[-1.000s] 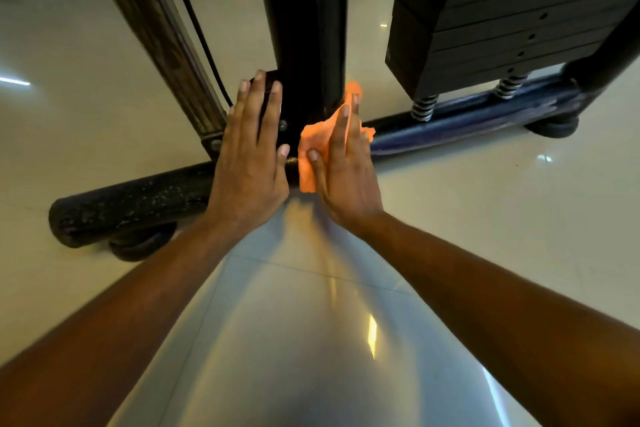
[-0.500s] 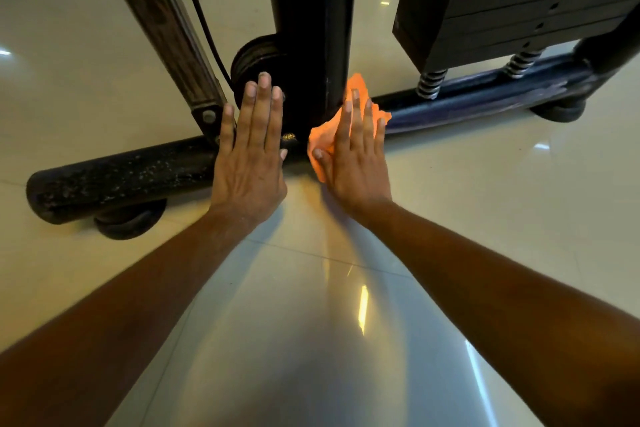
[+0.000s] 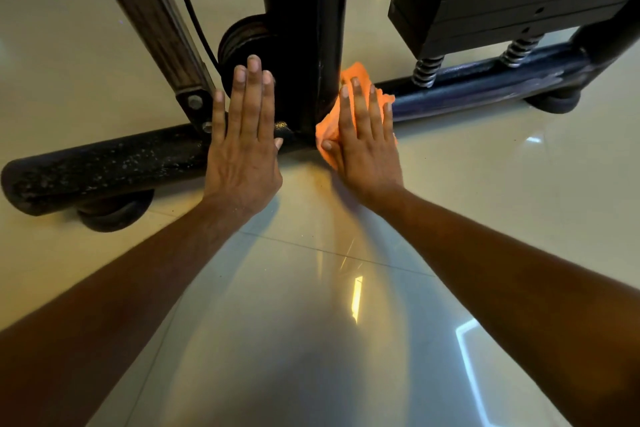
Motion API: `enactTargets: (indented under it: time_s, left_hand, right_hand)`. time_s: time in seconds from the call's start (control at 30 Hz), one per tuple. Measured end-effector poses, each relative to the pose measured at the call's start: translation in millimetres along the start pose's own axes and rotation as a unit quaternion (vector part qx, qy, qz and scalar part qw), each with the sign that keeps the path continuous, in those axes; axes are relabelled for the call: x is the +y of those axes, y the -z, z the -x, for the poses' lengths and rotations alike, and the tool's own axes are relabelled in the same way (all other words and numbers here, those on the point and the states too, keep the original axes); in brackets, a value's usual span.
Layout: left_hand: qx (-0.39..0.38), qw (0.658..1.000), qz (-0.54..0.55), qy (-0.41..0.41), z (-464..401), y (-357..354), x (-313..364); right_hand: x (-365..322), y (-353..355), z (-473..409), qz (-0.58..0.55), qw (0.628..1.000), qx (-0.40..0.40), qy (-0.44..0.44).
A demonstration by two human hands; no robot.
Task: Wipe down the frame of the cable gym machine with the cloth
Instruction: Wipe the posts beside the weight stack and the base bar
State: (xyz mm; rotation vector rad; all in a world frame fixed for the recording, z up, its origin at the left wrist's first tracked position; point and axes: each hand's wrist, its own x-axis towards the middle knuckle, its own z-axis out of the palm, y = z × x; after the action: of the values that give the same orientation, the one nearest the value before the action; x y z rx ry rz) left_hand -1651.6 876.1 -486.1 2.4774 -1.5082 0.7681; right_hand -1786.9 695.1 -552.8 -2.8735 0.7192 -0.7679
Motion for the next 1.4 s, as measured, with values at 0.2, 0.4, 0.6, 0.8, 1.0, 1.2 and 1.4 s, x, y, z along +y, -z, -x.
enactTargets:
  time_s: [0.2, 0.4, 0.6, 0.8, 1.0, 1.2, 1.4]
  left_hand:
    - [0.001, 1.000, 0.001, 0.000, -0.7, 2.5, 1.0]
    - [0.046, 0.998, -0.040, -0.003, -20.9, 14.5, -2.1]
    - [0.043, 0.999, -0.031, -0.004, -41.2, 27.9, -11.1]
    - [0.044, 0.999, -0.027, -0.002, -41.4, 25.4, -10.5]
    - [0.039, 0.999, -0.026, 0.003, -34.0, 24.6, -6.4]
    - [0.017, 0.999, -0.041, -0.011, -14.2, 10.6, 0.6]
    - [-0.009, 0.999, -0.039, -0.016, -2.9, -5.8, 3.4]
  right_hand:
    - [-60.4, 15.8, -33.9, -0.264, 0.939, 0.078, -0.204]
    - [-70.5, 45.4, -63.5, -0.362, 0.911, 0.134, -0.147]
    - [-25.6, 35.9, -33.4, -0.231, 0.971, 0.023, -0.054]
    - [-69.4, 60.4, -69.7, -0.383, 0.903, 0.091, -0.174]
    - [-20.9, 41.2, -27.0, -0.175, 0.983, -0.011, -0.047]
    - [-17.1, 15.7, -3.0, -0.075, 0.996, -0.020, -0.052]
    - [-14.6, 16.3, 0.4, -0.057, 0.996, -0.036, -0.053]
